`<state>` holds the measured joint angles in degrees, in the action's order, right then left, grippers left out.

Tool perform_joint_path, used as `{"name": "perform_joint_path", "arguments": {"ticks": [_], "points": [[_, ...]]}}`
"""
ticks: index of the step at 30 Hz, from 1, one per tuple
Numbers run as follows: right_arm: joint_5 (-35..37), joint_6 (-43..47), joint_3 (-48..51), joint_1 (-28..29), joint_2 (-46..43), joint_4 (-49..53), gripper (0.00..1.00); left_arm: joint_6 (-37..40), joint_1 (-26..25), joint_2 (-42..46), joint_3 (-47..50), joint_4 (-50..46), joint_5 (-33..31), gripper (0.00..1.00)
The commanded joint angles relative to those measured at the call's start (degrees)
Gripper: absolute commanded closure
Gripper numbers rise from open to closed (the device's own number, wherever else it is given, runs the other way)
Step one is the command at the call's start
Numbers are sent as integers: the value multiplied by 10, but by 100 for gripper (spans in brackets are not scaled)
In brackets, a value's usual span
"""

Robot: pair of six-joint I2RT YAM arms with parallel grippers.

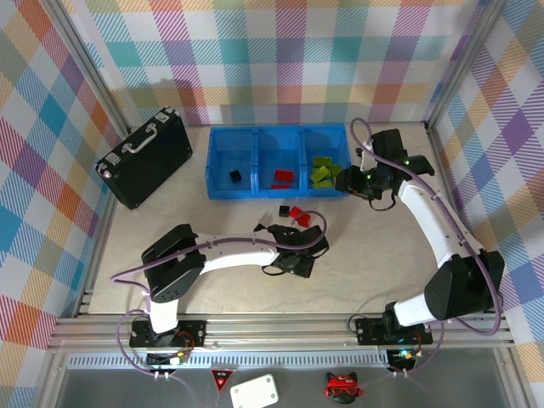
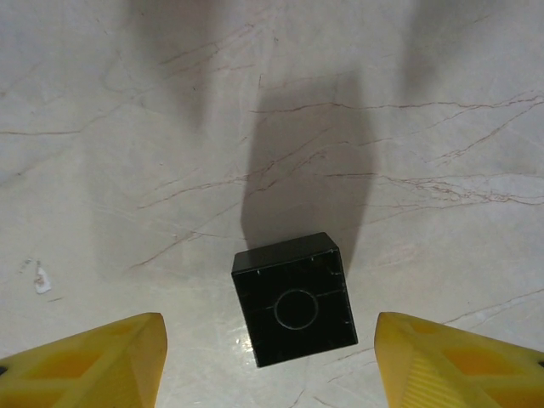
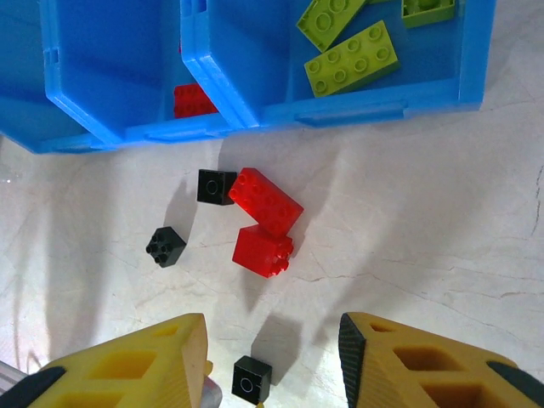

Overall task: Sort the legos into containers by color
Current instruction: Pick up the lego from the middle-left of the table.

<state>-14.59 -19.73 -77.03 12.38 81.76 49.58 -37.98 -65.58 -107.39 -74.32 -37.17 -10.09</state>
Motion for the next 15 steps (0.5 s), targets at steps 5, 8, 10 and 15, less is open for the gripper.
{"name": "perform_joint_path", "arguments": {"ticks": [5,8,10,15], "points": [[-7,-8,4,-2,-28,8,53,-27,-5,-38,-25,-21,13,38],[-8,-8,5,-2,-33,9,53,-25,-5,-45,-27,-15,17,44],[-8,-10,6,-2,-36,10,53,-23,-5,-47,-30,-16,16,48],[-10,-10,9,-2,-37,9,53,-17,-5,-53,-38,-20,14,59]]}}
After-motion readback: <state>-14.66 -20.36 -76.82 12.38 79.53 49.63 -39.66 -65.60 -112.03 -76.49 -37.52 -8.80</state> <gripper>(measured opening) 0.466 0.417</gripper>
